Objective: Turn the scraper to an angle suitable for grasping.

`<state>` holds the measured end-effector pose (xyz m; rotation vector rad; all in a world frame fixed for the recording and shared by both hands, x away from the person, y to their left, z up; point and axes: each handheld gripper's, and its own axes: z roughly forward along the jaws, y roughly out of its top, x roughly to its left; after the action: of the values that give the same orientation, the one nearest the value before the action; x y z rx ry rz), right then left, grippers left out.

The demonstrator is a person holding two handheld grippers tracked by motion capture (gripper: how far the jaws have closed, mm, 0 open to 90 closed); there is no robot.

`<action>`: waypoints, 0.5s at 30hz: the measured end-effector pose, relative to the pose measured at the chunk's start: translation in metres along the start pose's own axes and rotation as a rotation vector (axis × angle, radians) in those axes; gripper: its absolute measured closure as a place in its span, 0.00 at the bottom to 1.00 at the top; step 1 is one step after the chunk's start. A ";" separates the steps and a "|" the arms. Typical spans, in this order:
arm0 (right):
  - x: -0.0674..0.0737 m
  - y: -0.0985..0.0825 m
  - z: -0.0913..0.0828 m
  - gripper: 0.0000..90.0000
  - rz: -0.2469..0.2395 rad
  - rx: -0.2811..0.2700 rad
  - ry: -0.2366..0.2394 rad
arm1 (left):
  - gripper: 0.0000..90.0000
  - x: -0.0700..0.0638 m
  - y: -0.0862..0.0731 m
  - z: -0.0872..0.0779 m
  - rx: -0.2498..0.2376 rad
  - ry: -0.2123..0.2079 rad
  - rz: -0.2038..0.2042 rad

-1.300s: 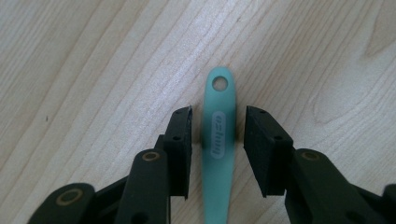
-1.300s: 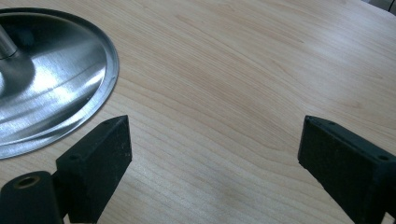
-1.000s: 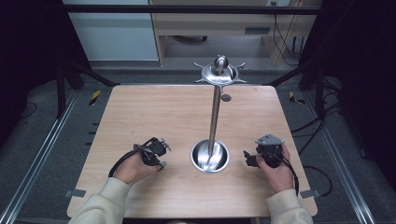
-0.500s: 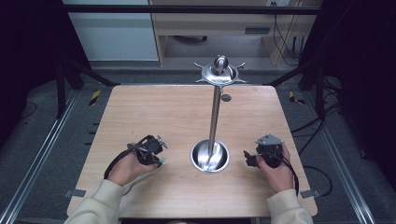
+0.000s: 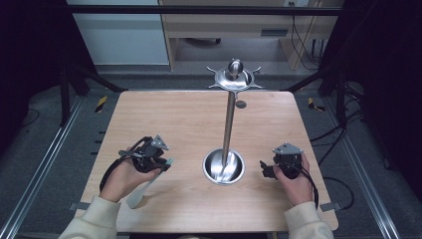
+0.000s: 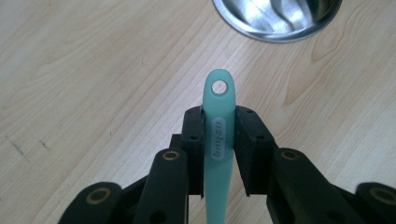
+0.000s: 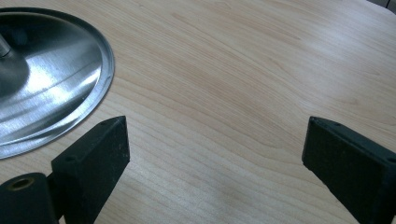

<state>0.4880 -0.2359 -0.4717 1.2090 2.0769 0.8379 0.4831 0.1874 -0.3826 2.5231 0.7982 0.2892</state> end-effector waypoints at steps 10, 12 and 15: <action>0.000 0.000 0.000 0.10 -0.010 -0.001 0.005 | 0.83 -0.007 0.011 -0.023 -0.101 0.010 0.009; 0.001 0.000 0.000 0.10 -0.011 0.000 0.004 | 0.83 -0.012 0.016 -0.031 -0.147 0.013 0.018; 0.001 0.000 0.000 0.10 -0.013 0.001 0.004 | 0.82 -0.016 0.021 -0.039 -0.192 0.016 0.020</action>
<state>0.4880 -0.2353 -0.4715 1.1940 2.0865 0.8336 0.4673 0.1773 -0.3390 2.3527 0.7150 0.3746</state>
